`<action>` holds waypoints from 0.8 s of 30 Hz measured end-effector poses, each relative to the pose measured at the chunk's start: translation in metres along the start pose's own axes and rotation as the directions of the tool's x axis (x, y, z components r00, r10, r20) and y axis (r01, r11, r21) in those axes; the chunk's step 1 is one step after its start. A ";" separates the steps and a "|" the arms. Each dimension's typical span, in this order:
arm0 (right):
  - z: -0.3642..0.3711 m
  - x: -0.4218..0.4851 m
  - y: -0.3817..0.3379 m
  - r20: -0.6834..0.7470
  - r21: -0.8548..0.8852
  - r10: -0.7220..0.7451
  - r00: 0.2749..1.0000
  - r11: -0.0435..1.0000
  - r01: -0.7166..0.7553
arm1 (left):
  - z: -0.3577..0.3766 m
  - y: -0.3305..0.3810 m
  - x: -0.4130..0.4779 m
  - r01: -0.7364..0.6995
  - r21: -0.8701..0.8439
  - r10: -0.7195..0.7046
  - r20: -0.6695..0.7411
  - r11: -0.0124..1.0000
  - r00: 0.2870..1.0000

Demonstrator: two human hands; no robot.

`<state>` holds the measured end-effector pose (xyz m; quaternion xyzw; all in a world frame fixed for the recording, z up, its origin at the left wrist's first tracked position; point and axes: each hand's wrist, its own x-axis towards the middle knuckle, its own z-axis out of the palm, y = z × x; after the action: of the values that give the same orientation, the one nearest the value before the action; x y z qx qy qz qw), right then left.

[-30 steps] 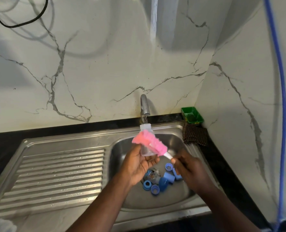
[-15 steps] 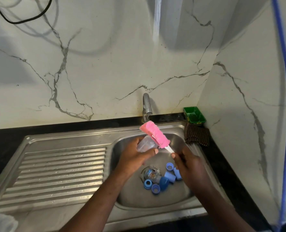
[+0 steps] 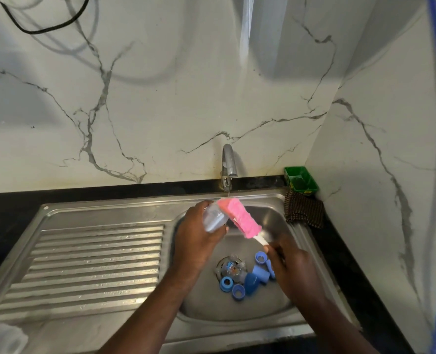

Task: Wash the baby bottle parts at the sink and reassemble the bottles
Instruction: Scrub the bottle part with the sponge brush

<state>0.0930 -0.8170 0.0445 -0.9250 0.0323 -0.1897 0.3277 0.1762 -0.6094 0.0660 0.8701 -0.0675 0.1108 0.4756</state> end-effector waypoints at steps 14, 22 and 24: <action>0.005 -0.007 0.008 0.020 0.013 -0.037 0.999 0.999 0.037 | 0.006 -0.005 -0.006 -0.001 -0.002 0.001 0.060 1.000 0.998; -0.001 -0.010 0.018 0.028 0.064 0.027 0.999 0.998 -0.029 | 0.003 0.003 -0.005 0.212 -0.342 -0.136 0.231 0.916 0.963; -0.004 -0.010 0.020 0.007 0.070 0.025 1.000 0.997 -0.026 | 0.003 0.004 -0.008 0.271 -0.428 -0.158 0.282 0.862 0.946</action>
<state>0.0837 -0.8331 0.0314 -0.9130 0.0365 -0.1839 0.3623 0.1683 -0.6141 0.0657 0.7411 -0.0502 -0.0670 0.6662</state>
